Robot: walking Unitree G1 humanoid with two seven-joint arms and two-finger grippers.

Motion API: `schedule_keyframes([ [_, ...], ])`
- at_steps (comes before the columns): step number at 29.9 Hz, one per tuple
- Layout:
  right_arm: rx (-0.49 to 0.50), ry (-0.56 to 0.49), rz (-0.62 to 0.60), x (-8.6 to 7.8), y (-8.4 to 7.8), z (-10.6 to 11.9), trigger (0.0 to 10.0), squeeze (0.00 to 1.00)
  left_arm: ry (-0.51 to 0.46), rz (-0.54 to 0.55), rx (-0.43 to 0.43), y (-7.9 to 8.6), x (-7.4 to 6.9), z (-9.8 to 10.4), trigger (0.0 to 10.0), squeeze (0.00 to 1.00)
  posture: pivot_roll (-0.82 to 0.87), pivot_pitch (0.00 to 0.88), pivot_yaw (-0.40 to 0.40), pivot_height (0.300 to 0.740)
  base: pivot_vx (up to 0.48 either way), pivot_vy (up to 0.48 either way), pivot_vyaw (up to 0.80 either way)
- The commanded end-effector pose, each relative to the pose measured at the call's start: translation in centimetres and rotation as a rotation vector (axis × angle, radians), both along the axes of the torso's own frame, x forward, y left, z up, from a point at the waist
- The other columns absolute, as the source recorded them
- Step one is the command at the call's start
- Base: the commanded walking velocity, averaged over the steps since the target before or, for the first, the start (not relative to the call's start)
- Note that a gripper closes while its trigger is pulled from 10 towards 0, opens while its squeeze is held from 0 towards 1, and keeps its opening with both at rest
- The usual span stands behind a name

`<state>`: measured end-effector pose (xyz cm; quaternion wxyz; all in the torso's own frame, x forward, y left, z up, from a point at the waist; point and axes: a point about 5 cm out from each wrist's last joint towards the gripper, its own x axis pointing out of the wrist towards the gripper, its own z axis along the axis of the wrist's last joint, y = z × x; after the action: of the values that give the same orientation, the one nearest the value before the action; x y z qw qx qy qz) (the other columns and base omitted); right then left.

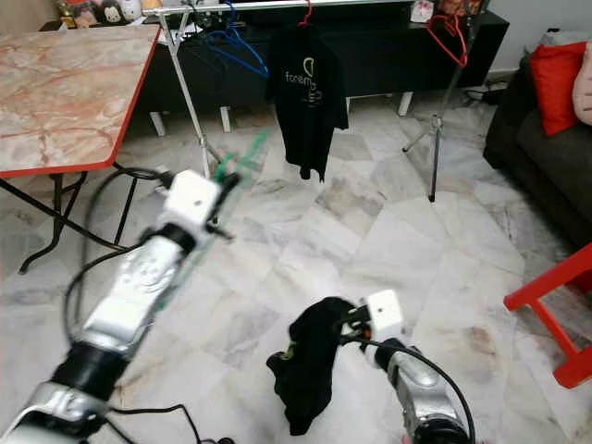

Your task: Hang hanger

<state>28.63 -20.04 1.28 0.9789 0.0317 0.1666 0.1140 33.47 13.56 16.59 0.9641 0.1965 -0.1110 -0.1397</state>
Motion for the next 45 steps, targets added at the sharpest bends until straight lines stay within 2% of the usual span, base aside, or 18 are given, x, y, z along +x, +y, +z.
schedule_keyframes([
  [1, 0.017, -0.052, -0.097, 0.6, -0.7, 0.8, 0.0, 0.00, 0.024, 0.033, 0.025, 0.8, -0.1, -0.7, 10.0, 0.00, -0.02, 0.091, 0.009, 0.740, 0.000, 0.000, 0.00],
  [3, 0.062, -0.112, -0.198, 1.1, -1.2, 1.7, 0.0, 0.00, 0.071, 0.066, 0.046, 2.1, -0.5, -2.1, 10.0, 0.00, -0.02, 0.094, 0.010, 0.740, 0.000, 0.000, 0.00],
  [5, 0.079, -0.186, -0.236, 1.5, -1.0, 2.7, 0.0, 0.00, 0.133, 0.099, 0.023, 3.1, -1.1, -3.7, 10.0, 0.00, -0.03, 0.096, 0.013, 0.740, 0.000, 0.000, 0.00],
  [11, 0.118, -0.271, -0.284, 1.3, -0.3, 3.5, 0.0, 0.00, 0.209, 0.135, -0.073, 3.7, -2.4, -5.8, 10.0, 0.00, -0.03, 0.095, 0.018, 0.740, 0.000, 0.000, 0.00],
  [13, 0.129, -0.285, -0.294, 1.1, -0.1, 3.6, 0.0, 0.00, 0.219, 0.143, -0.082, 3.9, -2.6, -6.3, 10.0, 0.00, -0.03, 0.094, 0.018, 0.740, 0.000, 0.000, 0.00],
  [14, 0.155, -0.315, -0.307, 0.8, 0.3, 4.0, 0.0, 0.00, 0.241, 0.160, -0.114, 4.1, -3.2, -7.1, 10.0, 0.00, -0.03, 0.095, 0.020, 0.740, 0.000, 0.000, 0.00],
  [20, 0.165, -0.339, -0.308, -0.1, 1.2, 4.4, 0.0, 0.00, 0.302, 0.166, -0.123, 4.4, -4.0, -8.9, 10.0, 0.00, -0.04, 0.089, 0.017, 0.740, 0.000, 0.000, 0.00],
  [21, 0.162, -0.333, -0.322, -0.2, 1.0, 4.3, 10.0, 0.00, 0.317, 0.166, -0.128, 4.4, -4.2, -9.3, 10.0, 0.00, -0.04, 0.085, 0.018, 0.740, 0.000, 0.000, 0.00],
  [25, 0.142, -0.316, -0.362, -0.4, 0.5, 4.1, 10.0, 0.00, 0.366, 0.167, -0.150, 4.6, -4.8, -10.7, 10.0, 0.00, -0.04, 0.077, 0.019, 0.740, 0.000, 0.000, 0.00],
  [27, 0.141, -0.317, -0.365, -0.4, 0.5, 4.1, 10.0, 0.00, 0.403, 0.175, -0.131, 4.9, -5.2, -11.6, 10.0, 0.00, -0.04, 0.068, 0.020, 0.740, 0.000, 0.000, 0.00],
  [33, 0.132, -0.314, -0.356, -0.2, 0.7, 4.5, 10.0, 0.00, 0.516, 0.214, -0.020, 7.0, -6.4, -14.4, 10.0, 0.00, -0.04, 0.051, 0.020, 0.740, 0.000, 0.000, 0.00],
  [35, 0.124, -0.315, -0.351, -0.1, 0.8, 4.6, 10.0, 0.00, 0.583, 0.211, 0.068, 7.9, -7.3, -15.8, 10.0, 0.00, -0.03, 0.043, 0.023, 0.740, 0.000, 0.000, 0.00],
  [36, 0.124, -0.315, -0.351, -0.1, 0.8, 4.6, 10.0, 0.00, 0.583, 0.211, 0.068, 7.9, -7.3, -15.8, 10.0, 0.00, -0.03, 0.043, 0.023, 0.740, 0.000, 0.000, 0.00],
  [37, 0.123, -0.316, -0.353, 0.0, 0.8, 4.6, 10.0, 0.00, 0.622, 0.206, 0.095, 8.3, -7.8, -16.6, 10.0, 0.00, -0.03, 0.040, 0.024, 0.740, 0.000, 0.000, 0.00],
  [40, 0.118, -0.316, -0.354, 0.1, 0.8, 4.6, 10.0, 0.00, 0.730, 0.241, 0.096, 9.1, -9.2, -18.4, 10.0, 0.00, -0.03, 0.026, 0.028, 0.740, 0.000, 0.000, 0.00],
  [42, 0.114, -0.316, -0.356, 0.1, 0.7, 4.6, 10.0, 0.00, 0.838, 0.317, 0.052, 10.0, -10.8, -20.1, 10.0, 0.00, -0.03, 0.023, 0.028, 0.740, 0.000, 0.000, 0.00],
  [43, 0.114, -0.316, -0.356, 0.1, 0.7, 4.6, 10.0, 0.00, 0.838, 0.317, 0.052, 10.0, -10.8, -20.1, 10.0, 0.00, -0.03, 0.023, 0.028, 0.740, 0.000, 0.000, 0.00],
  [45, 0.108, -0.316, -0.357, 0.1, 0.7, 4.6, 10.0, 0.00, 0.901, 0.404, -0.008, 10.8, -12.0, -21.2, 10.0, 0.00, -0.04, 0.011, 0.030, 0.740, 0.000, 0.000, 0.00],
])
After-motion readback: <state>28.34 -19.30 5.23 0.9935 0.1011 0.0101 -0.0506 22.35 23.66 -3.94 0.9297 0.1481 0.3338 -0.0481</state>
